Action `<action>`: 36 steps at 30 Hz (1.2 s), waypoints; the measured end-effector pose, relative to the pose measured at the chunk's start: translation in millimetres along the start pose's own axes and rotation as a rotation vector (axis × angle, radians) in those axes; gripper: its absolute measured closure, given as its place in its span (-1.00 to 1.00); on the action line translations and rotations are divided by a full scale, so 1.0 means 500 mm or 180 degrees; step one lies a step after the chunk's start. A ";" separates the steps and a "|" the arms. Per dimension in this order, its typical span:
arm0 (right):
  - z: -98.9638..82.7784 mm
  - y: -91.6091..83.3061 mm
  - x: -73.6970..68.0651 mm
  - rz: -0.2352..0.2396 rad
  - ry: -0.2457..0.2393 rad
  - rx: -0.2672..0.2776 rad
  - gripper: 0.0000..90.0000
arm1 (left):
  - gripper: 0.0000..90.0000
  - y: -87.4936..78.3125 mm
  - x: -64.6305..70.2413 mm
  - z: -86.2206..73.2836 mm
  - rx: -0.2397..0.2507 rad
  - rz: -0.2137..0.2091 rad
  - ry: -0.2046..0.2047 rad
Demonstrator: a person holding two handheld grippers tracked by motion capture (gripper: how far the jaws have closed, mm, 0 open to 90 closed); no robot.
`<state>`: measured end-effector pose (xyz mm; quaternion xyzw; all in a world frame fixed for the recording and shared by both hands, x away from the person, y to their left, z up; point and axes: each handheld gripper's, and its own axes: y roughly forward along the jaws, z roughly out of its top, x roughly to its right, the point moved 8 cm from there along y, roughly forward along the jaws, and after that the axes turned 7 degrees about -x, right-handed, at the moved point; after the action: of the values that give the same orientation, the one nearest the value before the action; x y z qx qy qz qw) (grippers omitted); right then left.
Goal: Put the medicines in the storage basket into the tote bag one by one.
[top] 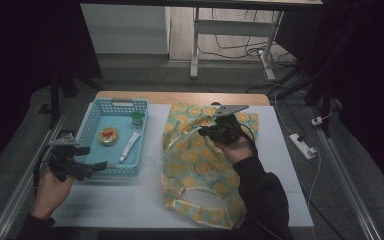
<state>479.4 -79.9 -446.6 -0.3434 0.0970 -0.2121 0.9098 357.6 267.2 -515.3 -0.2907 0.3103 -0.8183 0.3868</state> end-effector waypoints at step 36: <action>-0.002 0.002 0.002 -0.0026 -0.0041 0.0012 1.00 | -1.00 0.125 -0.175 0.147 -0.0290 0.0340 -0.0260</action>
<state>480.0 -80.3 -447.9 -0.3435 0.0893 -0.2137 0.9101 485.1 285.9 -534.9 -0.3242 0.3461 -0.7690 0.4287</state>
